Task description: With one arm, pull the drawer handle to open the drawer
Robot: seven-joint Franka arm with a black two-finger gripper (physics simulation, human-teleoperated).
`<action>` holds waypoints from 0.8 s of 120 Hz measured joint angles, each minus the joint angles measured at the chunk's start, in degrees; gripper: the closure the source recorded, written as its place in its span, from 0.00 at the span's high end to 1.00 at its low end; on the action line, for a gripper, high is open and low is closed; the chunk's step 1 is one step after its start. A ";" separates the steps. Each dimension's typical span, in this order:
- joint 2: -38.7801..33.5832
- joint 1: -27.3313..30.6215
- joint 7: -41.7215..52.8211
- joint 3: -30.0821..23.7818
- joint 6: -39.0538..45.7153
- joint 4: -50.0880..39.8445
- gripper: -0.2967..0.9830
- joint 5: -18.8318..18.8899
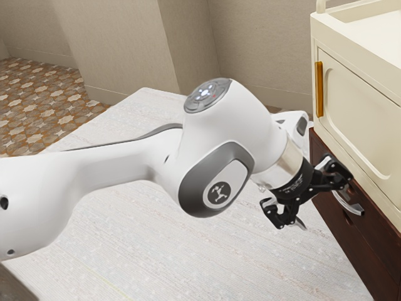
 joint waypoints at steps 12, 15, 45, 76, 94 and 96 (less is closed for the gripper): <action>0.01 0.03 0.04 0.15 -0.11 -0.01 0.77 0.09; 0.01 -0.01 0.05 0.30 -0.16 -0.01 0.77 0.13; -0.05 0.03 0.10 0.79 -1.55 0.01 0.77 0.35; -0.36 0.24 0.10 0.86 -4.02 0.10 0.77 0.48; -0.85 0.39 0.12 0.90 -5.36 0.03 0.77 0.67; -0.94 0.41 0.12 0.90 -5.50 0.01 0.77 0.68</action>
